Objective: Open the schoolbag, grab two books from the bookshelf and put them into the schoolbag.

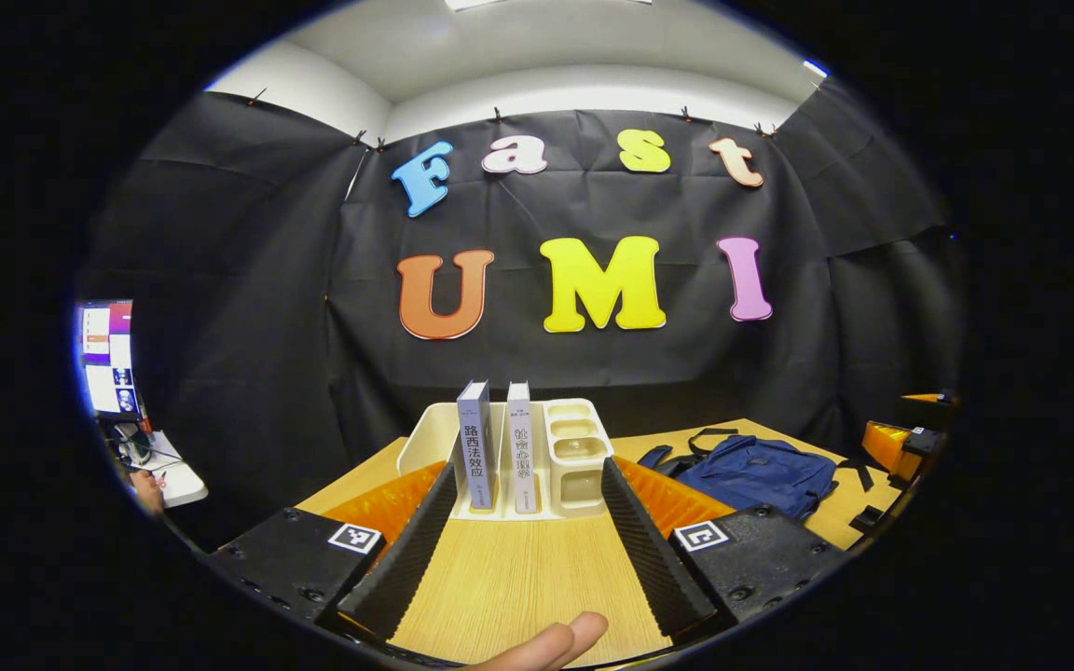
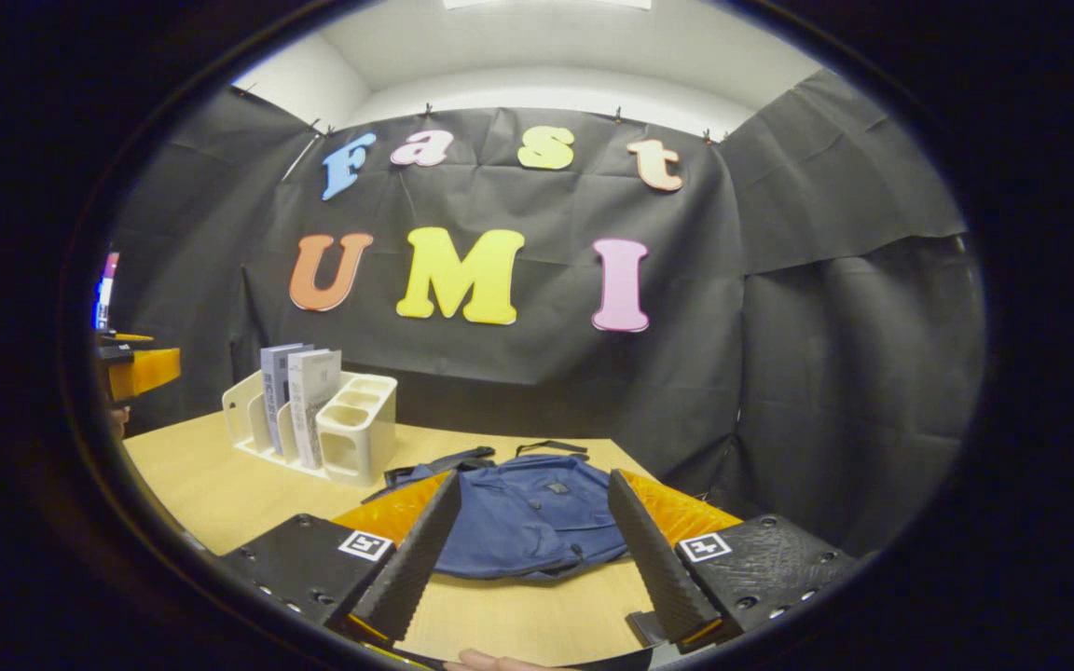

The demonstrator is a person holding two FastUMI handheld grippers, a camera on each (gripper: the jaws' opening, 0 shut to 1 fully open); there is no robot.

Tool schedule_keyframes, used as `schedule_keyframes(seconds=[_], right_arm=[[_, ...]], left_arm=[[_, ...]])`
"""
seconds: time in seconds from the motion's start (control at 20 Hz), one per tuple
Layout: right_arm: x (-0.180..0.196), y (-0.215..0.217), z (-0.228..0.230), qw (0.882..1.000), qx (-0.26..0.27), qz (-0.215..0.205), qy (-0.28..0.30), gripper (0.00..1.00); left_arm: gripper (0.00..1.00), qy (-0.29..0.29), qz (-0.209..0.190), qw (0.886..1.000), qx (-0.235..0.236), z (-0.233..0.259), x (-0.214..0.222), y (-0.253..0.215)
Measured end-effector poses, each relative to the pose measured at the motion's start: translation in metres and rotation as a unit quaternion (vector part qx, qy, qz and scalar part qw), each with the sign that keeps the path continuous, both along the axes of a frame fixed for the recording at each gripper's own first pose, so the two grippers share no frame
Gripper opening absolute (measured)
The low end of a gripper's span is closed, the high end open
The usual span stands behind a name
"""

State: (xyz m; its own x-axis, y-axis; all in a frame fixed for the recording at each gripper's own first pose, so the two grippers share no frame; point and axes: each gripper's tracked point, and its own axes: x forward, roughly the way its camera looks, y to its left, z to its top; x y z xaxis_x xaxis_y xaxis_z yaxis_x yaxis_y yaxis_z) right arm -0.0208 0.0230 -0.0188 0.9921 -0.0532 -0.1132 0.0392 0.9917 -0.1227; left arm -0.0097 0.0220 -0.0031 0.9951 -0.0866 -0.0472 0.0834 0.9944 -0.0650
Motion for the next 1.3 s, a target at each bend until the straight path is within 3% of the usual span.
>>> schedule_keyframes(seconds=[0.35,0.45,0.65,1.1,1.3], right_arm=[[0.015,0.017,-0.029,0.998,-0.056,0.003,0.031,0.95],[0.023,0.032,-0.049,0.996,-0.067,0.014,0.05,0.98],[0.044,0.07,-0.086,0.99,-0.096,0.05,0.088,0.95],[0.084,0.154,-0.164,0.958,-0.21,0.113,0.157,0.98],[0.111,0.153,-0.19,0.941,-0.26,0.093,0.195,0.94]], left_arm=[[0.98,0.013,-0.005,1.0,0.002,-0.003,-0.001,0.0],[0.98,0.014,-0.004,1.0,0.001,-0.003,-0.001,0.0],[0.98,0.018,0.003,1.0,0.006,-0.006,0.002,0.004],[0.98,0.031,0.028,0.999,0.01,-0.014,0.011,0.018],[0.98,0.025,0.026,0.999,0.017,-0.012,0.01,0.016]])
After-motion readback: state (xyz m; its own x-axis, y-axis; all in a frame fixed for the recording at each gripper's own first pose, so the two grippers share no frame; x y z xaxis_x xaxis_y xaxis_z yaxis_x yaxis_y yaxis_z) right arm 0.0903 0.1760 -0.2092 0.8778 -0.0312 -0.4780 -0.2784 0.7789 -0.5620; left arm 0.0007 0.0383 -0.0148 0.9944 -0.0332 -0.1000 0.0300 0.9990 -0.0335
